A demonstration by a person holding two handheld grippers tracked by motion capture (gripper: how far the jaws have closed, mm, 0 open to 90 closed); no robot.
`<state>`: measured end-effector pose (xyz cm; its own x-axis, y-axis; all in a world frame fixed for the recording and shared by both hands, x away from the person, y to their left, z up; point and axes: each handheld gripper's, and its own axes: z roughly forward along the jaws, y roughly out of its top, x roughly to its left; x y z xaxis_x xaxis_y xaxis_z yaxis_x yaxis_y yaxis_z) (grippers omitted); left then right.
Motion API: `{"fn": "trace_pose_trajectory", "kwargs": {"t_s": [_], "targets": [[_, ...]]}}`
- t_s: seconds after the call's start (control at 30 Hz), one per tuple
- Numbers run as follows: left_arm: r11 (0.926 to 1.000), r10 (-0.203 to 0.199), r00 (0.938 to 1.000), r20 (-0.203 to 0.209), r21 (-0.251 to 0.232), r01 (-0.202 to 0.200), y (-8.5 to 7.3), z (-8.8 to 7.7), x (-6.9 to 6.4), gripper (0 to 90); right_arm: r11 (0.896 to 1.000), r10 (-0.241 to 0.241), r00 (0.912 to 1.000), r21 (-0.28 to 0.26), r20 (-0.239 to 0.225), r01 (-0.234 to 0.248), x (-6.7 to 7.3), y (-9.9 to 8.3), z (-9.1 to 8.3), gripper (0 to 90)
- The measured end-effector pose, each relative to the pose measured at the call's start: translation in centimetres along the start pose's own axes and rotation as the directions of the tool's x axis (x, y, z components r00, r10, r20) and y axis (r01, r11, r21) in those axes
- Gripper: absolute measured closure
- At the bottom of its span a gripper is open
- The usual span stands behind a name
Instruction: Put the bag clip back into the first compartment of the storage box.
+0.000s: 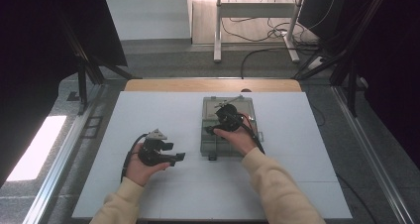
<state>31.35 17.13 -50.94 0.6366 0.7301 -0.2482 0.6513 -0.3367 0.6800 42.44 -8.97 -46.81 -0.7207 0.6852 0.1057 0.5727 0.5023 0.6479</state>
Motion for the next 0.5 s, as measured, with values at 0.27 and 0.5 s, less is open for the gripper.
{"fn": "trace_pose_trajectory", "kwargs": {"t_s": [0.27, 0.5], "targets": [[0.9999, -0.012, 0.9999, -0.006, -0.009, 0.012, -0.1, -0.1, 0.2, 31.9, 0.999, 0.024, 0.9997, -0.029, -0.010, -0.024, -0.7, -2.2, -1.9, 30.8], [0.9997, -0.017, 0.9998, -0.012, -0.019, 0.017, -0.2, -0.3, 0.3, 31.9, 0.998, 0.038, 0.9993, -0.058, 0.003, -0.037, -2.1, -4.1, -4.4, 30.8]]}}
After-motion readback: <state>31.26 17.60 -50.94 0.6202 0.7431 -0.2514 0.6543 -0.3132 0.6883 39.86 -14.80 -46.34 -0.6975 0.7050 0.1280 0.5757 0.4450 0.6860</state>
